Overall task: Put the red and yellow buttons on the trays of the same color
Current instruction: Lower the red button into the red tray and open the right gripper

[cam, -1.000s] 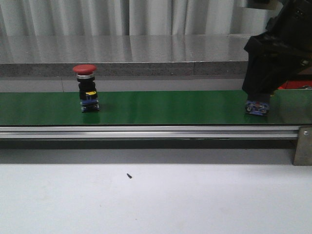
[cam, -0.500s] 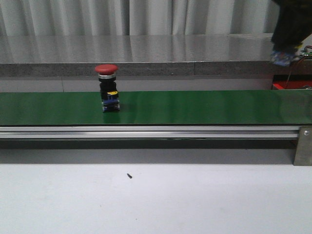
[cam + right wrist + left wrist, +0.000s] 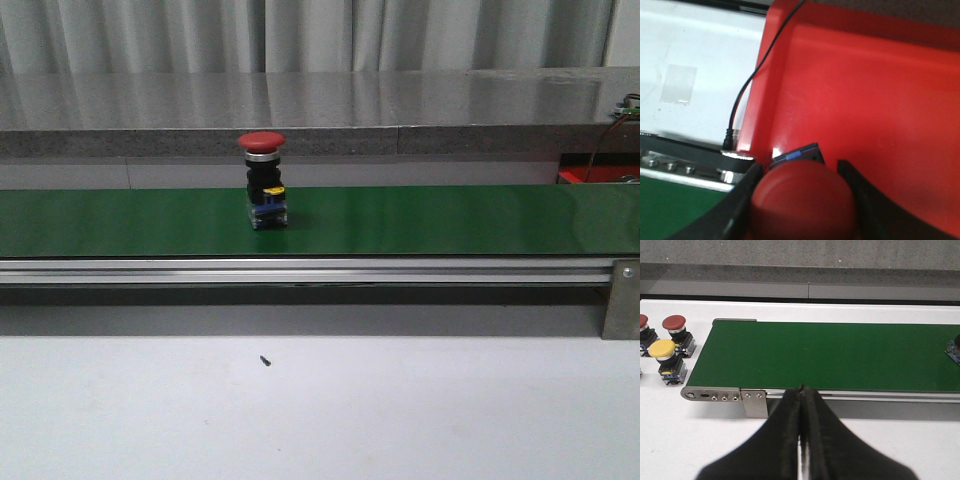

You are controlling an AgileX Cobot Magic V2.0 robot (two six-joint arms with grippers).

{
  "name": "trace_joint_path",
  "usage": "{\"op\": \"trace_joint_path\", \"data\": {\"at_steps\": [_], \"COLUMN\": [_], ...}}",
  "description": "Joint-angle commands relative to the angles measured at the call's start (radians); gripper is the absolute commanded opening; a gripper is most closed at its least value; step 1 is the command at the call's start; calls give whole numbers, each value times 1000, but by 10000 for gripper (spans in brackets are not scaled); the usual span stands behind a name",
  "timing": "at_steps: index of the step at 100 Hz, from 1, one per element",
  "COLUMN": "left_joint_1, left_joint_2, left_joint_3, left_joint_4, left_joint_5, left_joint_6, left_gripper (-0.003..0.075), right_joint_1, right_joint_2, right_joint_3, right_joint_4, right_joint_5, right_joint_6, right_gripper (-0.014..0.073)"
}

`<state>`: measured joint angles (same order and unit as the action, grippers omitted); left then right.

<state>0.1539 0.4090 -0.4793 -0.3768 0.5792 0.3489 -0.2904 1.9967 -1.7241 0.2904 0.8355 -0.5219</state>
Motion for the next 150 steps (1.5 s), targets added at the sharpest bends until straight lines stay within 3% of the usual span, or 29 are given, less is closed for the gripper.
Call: {"op": "trace_joint_path", "data": {"at_steps": [1, 56, 80, 87, 119, 150], "left_joint_1": [-6, -6, -6, -6, -6, -6], "left_joint_2": [3, 3, 3, 3, 3, 3], "left_joint_3": [-25, -25, -25, -25, -25, -25], "left_joint_4": [-22, -22, -22, -22, -22, -22], "left_joint_5": [-72, -72, -72, -72, -72, -72], "left_joint_6": [3, 3, 3, 3, 3, 3], "left_gripper": [-20, -20, -19, -20, -20, -20], "right_joint_1": [-9, -9, -9, -9, -6, 24], "right_joint_2": [-9, 93, 93, 90, -30, -193], "right_joint_3": [-56, -64, -64, -68, -93, -74], "right_joint_4": [6, -27, -27, -35, -45, 13], "right_joint_5": [-44, 1, 13, 16, 61, 269], "right_joint_6": [-8, -8, -8, -8, 10, 10], "right_gripper": [238, 249, 480, 508, 509, 509]}}
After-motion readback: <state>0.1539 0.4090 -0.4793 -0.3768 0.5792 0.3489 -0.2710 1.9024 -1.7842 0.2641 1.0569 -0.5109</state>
